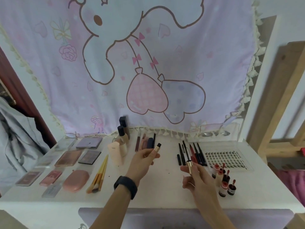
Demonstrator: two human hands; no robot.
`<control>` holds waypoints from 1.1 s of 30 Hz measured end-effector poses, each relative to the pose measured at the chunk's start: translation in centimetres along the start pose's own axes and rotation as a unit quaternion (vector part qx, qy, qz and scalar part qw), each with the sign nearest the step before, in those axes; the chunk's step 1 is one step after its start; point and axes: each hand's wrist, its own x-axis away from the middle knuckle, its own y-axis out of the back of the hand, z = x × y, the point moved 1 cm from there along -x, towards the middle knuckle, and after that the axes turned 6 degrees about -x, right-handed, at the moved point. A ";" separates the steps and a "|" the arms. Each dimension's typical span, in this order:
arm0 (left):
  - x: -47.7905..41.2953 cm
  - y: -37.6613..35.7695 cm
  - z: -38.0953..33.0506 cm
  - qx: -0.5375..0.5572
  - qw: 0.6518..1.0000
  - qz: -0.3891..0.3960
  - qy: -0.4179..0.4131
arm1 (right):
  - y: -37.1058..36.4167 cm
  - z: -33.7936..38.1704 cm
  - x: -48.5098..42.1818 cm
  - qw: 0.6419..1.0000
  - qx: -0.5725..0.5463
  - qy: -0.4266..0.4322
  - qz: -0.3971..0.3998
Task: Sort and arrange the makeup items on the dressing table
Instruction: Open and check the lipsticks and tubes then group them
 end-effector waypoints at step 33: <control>-5.6 -4.1 1.2 -0.132 0.986 0.007 0.097 | -5.1 1.2 -8.5 0.745 0.663 0.064 -0.027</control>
